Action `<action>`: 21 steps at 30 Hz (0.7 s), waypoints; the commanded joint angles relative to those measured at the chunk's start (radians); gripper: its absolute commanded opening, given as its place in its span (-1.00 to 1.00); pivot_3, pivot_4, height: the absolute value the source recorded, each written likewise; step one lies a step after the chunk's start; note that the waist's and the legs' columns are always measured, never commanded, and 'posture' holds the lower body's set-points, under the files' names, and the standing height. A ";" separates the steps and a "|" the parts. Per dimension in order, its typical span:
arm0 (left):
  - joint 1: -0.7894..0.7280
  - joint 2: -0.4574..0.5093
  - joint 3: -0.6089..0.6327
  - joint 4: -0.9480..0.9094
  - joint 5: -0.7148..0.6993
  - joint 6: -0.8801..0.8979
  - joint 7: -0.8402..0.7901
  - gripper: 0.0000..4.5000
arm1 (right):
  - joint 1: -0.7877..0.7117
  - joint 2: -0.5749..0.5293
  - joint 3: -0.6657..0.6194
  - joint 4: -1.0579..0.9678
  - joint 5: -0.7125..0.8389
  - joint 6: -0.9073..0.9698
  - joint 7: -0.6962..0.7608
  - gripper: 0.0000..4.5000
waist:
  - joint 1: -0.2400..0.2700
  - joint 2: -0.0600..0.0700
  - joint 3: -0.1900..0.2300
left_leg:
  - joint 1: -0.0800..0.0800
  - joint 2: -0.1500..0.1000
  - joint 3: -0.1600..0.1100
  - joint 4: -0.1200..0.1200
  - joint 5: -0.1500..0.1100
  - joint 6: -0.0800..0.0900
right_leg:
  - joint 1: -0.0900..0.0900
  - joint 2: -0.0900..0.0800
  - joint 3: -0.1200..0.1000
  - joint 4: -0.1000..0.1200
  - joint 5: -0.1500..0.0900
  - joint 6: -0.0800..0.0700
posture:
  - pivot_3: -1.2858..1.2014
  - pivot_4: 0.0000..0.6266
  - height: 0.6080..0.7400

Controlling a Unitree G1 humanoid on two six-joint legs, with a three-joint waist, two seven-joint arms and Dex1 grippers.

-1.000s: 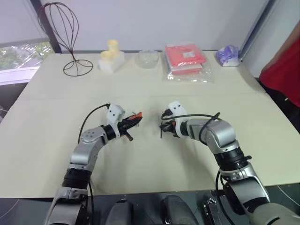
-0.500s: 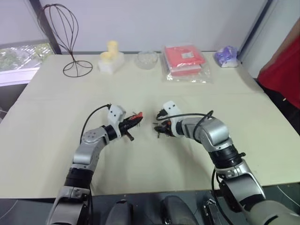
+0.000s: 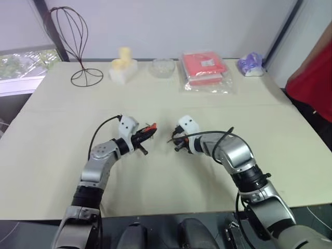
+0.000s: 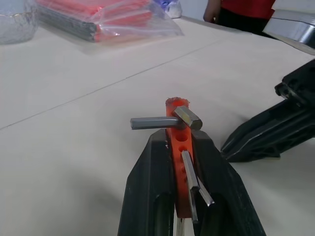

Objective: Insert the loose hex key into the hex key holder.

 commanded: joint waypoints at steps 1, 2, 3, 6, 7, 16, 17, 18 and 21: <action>-0.056 0.072 0.015 -0.023 -0.063 0.058 -0.115 -1.00 | -0.124 0.023 -0.196 -0.009 0.042 -0.222 -0.021 -0.99 | 0.001 0.006 0.015 | -0.003 0.000 0.000 0.000 0.000 -0.001 | -0.003 0.000 0.000 0.001 0.000 0.000 | 0.03 -0.52 1.00; -0.075 0.091 0.012 -0.024 -0.079 0.082 -0.153 -1.00 | -0.145 0.028 -0.233 -0.029 0.065 -0.267 -0.005 -0.99 | 0.002 0.008 0.017 | -0.011 -0.001 0.001 0.001 0.001 -0.002 | -0.012 0.000 0.000 0.005 0.001 0.000 | 0.03 -0.52 1.00; -0.087 0.102 0.009 -0.024 -0.089 0.097 -0.175 -1.00 | -0.154 0.030 -0.250 -0.039 0.077 -0.295 0.007 -0.99 | 0.003 0.009 0.019 | -0.021 -0.003 0.001 0.004 0.003 -0.004 | -0.023 0.000 0.000 0.009 0.002 0.003 | 0.03 -0.52 1.00; -0.172 0.136 0.006 -0.009 -0.142 0.170 -0.271 -1.00 | -0.180 0.083 -0.343 -0.087 0.193 -0.325 0.043 -0.99 | 0.006 0.009 0.019 | -0.040 -0.005 0.000 0.004 0.008 -0.013 | -0.041 -0.001 -0.003 0.012 0.003 0.004 | 0.03 -0.52 1.00; -0.205 0.142 0.006 -0.002 -0.158 0.194 -0.299 -1.00 | -0.186 0.108 -0.378 -0.104 0.243 -0.319 0.048 -0.99 | 0.006 0.009 0.019 | -0.041 -0.004 0.000 0.001 0.008 -0.013 | -0.043 -0.003 -0.003 0.012 0.003 0.004 | 0.03 -0.52 1.00; -0.488 0.124 0.019 0.179 -0.216 0.276 -0.436 -1.00 | -0.177 0.239 -0.484 -0.202 0.489 -0.288 0.006 -0.99 | -0.002 0.010 0.020 | -0.051 -0.008 0.001 0.003 0.008 -0.014 | -0.050 -0.006 -0.004 0.008 0.003 0.005 | 0.03 -0.52 1.00; -0.502 0.123 0.018 0.196 -0.211 0.270 -0.446 -1.00 | -0.175 0.241 -0.481 -0.206 0.496 -0.291 0.003 -0.99 | -0.002 0.010 0.020 | -0.051 -0.008 0.001 0.005 0.009 -0.014 | -0.050 -0.005 -0.004 0.009 0.003 0.005 | 0.03 -0.52 1.00; -0.520 0.121 0.016 0.219 -0.203 0.260 -0.454 -1.00 | -0.173 0.243 -0.483 -0.212 0.507 -0.294 -0.002 -0.99 | -0.003 0.010 0.020 | -0.051 -0.008 0.001 0.006 0.009 -0.015 | -0.050 -0.005 -0.004 0.009 0.003 0.005 | 0.03 -0.52 1.00; -0.561 0.114 0.017 0.286 -0.182 0.221 -0.473 -1.00 | -0.168 0.240 -0.481 -0.227 0.526 -0.298 -0.015 -0.99 | -0.004 0.011 0.020 | -0.051 -0.008 0.001 0.009 0.008 -0.013 | -0.050 -0.003 -0.004 0.014 0.003 0.005 | 0.03 -0.52 1.00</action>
